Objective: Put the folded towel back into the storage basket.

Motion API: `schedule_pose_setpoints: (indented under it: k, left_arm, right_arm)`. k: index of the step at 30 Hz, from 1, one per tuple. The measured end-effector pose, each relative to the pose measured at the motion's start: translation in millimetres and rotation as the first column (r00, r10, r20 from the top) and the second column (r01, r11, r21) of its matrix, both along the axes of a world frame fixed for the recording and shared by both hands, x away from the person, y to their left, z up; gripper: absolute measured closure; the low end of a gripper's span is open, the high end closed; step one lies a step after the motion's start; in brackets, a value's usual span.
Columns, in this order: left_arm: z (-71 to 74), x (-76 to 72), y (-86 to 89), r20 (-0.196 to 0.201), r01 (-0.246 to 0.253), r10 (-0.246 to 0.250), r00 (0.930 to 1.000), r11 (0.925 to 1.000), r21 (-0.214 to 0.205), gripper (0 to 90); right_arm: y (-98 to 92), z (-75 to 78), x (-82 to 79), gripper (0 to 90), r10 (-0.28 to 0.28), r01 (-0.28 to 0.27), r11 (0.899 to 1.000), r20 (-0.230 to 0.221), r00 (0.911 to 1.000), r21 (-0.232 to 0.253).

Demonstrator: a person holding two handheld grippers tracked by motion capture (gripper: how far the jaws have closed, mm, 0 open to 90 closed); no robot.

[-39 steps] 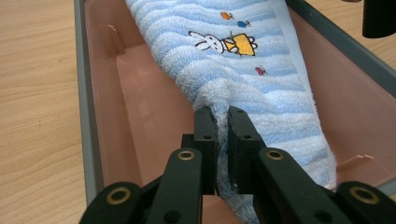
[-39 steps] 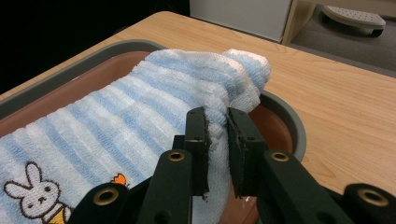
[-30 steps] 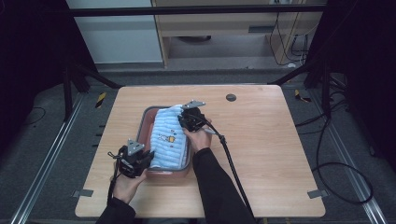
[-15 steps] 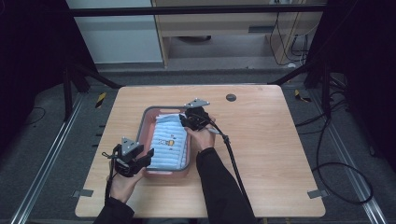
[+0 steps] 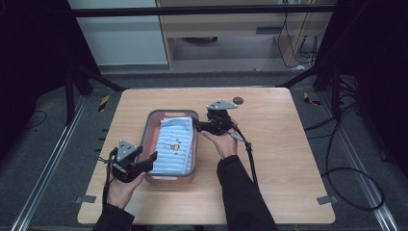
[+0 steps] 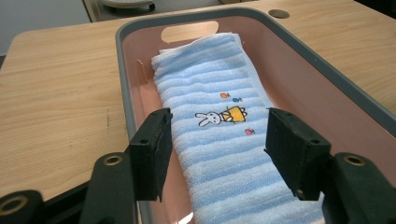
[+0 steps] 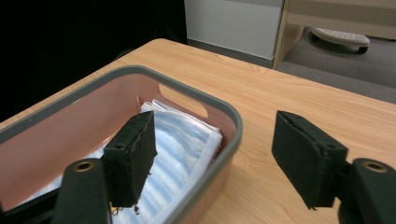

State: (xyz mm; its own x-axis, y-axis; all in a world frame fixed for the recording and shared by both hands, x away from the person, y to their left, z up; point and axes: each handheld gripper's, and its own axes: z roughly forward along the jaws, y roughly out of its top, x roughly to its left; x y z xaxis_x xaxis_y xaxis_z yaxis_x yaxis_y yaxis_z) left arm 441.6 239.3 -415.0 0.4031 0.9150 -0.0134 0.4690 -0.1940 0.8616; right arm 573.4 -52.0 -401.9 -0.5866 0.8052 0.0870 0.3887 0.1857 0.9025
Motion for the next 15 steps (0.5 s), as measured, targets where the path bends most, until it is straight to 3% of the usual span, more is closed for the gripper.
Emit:
schedule_pose_setpoints:
  k: [5, 15]
  left_arm:
    - [1.3, 0.4, 6.5, 0.008, 0.007, -0.007, 0.9999, 0.9999, -0.01, 33.6]
    - [3.3, 1.4, 19.1, 0.023, 0.011, -0.011, 0.9997, 0.9997, -0.02, 27.0]
  right_arm:
    - [-19.7, -0.4, -9.0, 23.1, -0.019, 0.019, 1.0, 0.001, 0.9998, 0.004]
    - [-79.0, -10.8, -33.5, 18.3, -0.075, 0.075, 0.997, -0.009, 0.9971, -0.01]
